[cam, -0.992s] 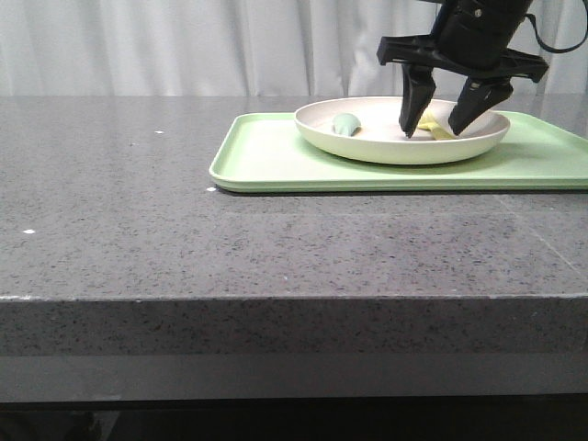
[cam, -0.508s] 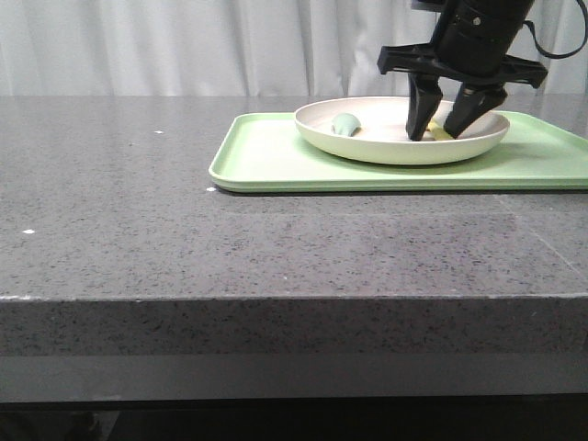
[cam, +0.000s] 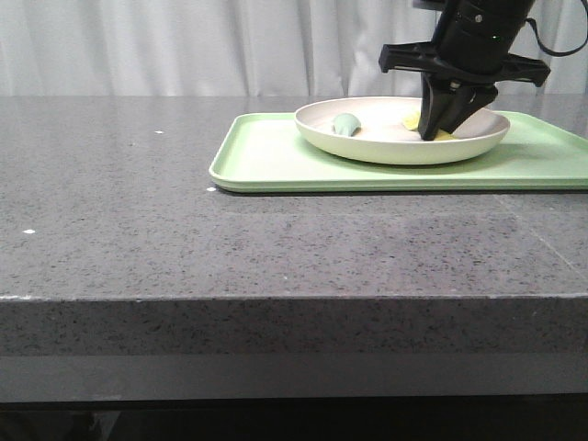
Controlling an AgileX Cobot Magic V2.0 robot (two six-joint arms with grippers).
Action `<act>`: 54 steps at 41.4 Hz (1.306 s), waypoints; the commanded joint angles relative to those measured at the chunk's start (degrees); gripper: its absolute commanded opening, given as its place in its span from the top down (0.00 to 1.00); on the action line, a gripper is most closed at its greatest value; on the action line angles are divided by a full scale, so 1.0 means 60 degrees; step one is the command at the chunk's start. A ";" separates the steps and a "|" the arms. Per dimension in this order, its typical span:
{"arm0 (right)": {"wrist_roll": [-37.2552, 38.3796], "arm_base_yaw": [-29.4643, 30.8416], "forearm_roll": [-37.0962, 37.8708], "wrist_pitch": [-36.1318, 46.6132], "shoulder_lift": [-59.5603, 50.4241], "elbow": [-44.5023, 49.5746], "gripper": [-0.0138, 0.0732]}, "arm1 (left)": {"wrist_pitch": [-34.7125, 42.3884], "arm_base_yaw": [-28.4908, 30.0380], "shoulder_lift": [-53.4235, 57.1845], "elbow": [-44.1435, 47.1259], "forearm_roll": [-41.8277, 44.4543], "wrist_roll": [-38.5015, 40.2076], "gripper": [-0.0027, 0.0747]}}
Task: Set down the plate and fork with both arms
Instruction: 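Lower the right gripper onto the yellow fork and grasp it, then lift the fork with the right gripper and set it beside the plate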
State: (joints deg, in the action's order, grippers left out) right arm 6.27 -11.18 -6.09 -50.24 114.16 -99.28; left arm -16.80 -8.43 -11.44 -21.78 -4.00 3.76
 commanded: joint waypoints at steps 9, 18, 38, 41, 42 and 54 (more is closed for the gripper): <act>-0.0036 0.0093 -0.0199 0.0163 -0.1062 -0.0267 0.90 | 0.0781 0.0008 -0.0087 -0.0266 -0.0026 0.0009 0.99; -0.0036 0.0259 -0.0213 0.0119 -0.1507 -0.0267 0.90 | 0.0781 0.0008 -0.0087 -0.0266 -0.0026 0.0009 0.99; -0.0593 0.2139 -0.0203 -0.0860 -0.1812 -0.0213 0.90 | 0.0801 0.0008 -0.0087 -0.0266 -0.0026 0.0009 0.99; -0.0617 0.2241 -0.0203 -0.1072 -0.1580 -0.0160 0.90 | 0.0900 0.0008 -0.0087 -0.0266 -0.0026 0.0009 0.99; -0.0634 0.2242 -0.0203 -0.1085 -0.1508 -0.0120 0.90 | 0.0933 0.0008 -0.0087 -0.0266 -0.0026 0.0009 0.99; -0.0765 0.2224 -0.0203 -0.1184 -0.1061 0.0461 0.89 | 0.1264 0.0008 -0.0087 -0.0266 -0.0026 0.0009 0.99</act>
State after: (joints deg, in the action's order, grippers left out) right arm 2.45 1.98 -7.13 -58.65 110.68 -95.66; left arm -14.79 -8.43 -11.44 -21.78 -4.00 3.76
